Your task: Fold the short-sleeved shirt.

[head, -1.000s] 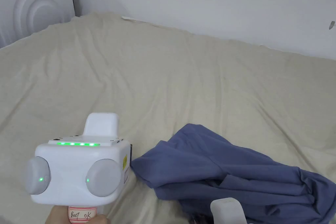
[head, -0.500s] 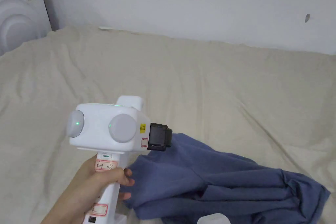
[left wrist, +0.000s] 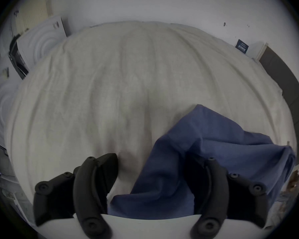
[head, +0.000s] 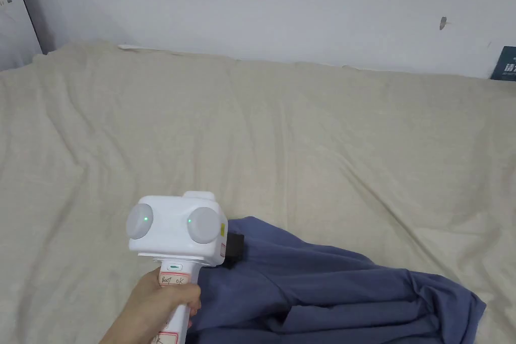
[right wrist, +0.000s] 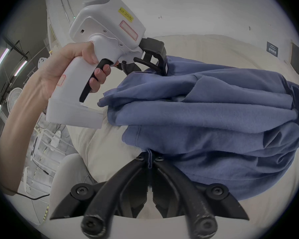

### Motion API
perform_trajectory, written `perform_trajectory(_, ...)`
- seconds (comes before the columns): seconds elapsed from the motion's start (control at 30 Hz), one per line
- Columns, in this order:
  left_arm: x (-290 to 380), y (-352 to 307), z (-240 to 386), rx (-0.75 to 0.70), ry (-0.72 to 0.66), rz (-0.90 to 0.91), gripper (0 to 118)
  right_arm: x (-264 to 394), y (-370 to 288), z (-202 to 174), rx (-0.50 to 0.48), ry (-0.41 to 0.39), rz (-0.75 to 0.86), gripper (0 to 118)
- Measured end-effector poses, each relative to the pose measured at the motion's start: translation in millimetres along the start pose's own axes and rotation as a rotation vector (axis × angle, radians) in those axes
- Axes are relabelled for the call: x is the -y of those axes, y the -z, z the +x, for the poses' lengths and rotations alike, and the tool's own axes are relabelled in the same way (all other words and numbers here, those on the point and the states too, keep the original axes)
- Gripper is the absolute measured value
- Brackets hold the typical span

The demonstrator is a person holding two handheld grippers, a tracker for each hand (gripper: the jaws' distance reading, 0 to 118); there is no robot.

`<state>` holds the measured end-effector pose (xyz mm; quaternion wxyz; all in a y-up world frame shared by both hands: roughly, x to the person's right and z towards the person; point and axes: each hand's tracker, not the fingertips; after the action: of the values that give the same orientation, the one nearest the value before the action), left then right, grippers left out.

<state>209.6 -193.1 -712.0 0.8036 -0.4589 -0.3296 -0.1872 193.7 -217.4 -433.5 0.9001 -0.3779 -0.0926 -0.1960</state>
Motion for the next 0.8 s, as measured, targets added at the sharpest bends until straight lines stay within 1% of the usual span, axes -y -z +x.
perform_trajectory(0.03, -0.7, -2.7, 6.1, -0.016, 0.022, 0.008, 75, 0.3, -1.0, 0.5, -0.002, 0.002, 0.002, 3)
perform_trajectory(0.07, -0.4, -8.0, 9.3, -0.014, 0.031, 0.033, 65, 0.3, -2.4, 0.9, -0.004, 0.003, 0.003, 3)
perform_trajectory(0.1, -1.4, -13.9, 11.4, -0.02, 0.03, 0.043, 35, -0.1, -4.5, 0.9, -0.004, 0.002, 0.002, 3)
perform_trajectory(0.13, -4.0, -20.0, 11.9, -0.021, 0.003, 0.054, 11, -0.5, -7.8, 1.2, -0.006, 0.003, 0.005, 3)
perform_trajectory(0.17, -7.6, -25.0, 9.4, -0.031, -0.038, 0.058, 6, -1.3, -12.3, 2.1, -0.008, 0.007, 0.009, 3)
perform_trajectory(0.23, -12.0, -37.9, 6.5, -0.014, -0.03, 0.053, 6, -4.4, -24.1, 5.0, -0.01, 0.013, 0.016, 3)
perform_trajectory(0.3, -13.7, -54.1, 3.1, -0.005, -0.042, 0.097, 5, -6.4, -40.2, 7.4, 0.022, 0.007, 0.06, 3)
perform_trajectory(0.33, -14.2, -63.1, 2.5, -0.011, -0.04, 0.103, 5, -7.9, -49.6, 10.9, 0.024, 0.011, 0.074, 3)
perform_trajectory(0.4, -15.0, -80.8, 0.3, -0.01, -0.062, 0.133, 5, -9.9, -66.9, 20.0, 0.035, 0.049, 0.112, 3)
perform_trajectory(0.43, -16.3, -89.4, -1.3, -0.004, -0.054, 0.144, 5, -10.9, -77.3, 25.9, 0.039, 0.06, 0.122, 3)
perform_trajectory(0.47, -16.7, -99.4, -0.1, -0.013, -0.038, 0.153, 5, -12.5, -88.3, 31.0, 0.064, 0.064, 0.144, 3)
perform_trajectory(0.53, -15.5, -122.3, 4.1, -0.075, 0.029, 0.241, 5, -17.8, -111.2, 41.7, 0.113, 0.076, 0.199, 3)
perform_trajectory(0.6, -16.5, -144.9, 6.0, -0.107, 0.079, 0.3, 5, -27.6, -137.9, 57.3, 0.108, 0.125, 0.249, 3)
perform_trajectory(0.63, -17.7, -157.9, 6.2, -0.105, 0.074, 0.33, 5, -33.5, -151.6, 65.9, 0.118, 0.144, 0.291, 3)
perform_trajectory(0.7, -23.6, -182.3, 3.0, -0.102, 0.065, 0.376, 5, -48.5, -176.6, 83.4, 0.179, 0.149, 0.357, 3)
perform_trajectory(0.73, -27.3, -196.8, 1.6, -0.11, 0.05, 0.406, 5, -58.0, -191.0, 92.4, 0.241, 0.146, 0.391, 3)
perform_trajectory(0.77, -30.5, -209.4, 0.1, -0.118, 0.044, 0.449, 5, -66.6, -204.5, 99.5, 0.282, 0.147, 0.424, 3)
perform_trajectory(0.8, -33.8, -220.6, -1.7, -0.125, 0.046, 0.482, 5, -75.1, -216.8, 106.2, 0.301, 0.14, 0.45, 3)
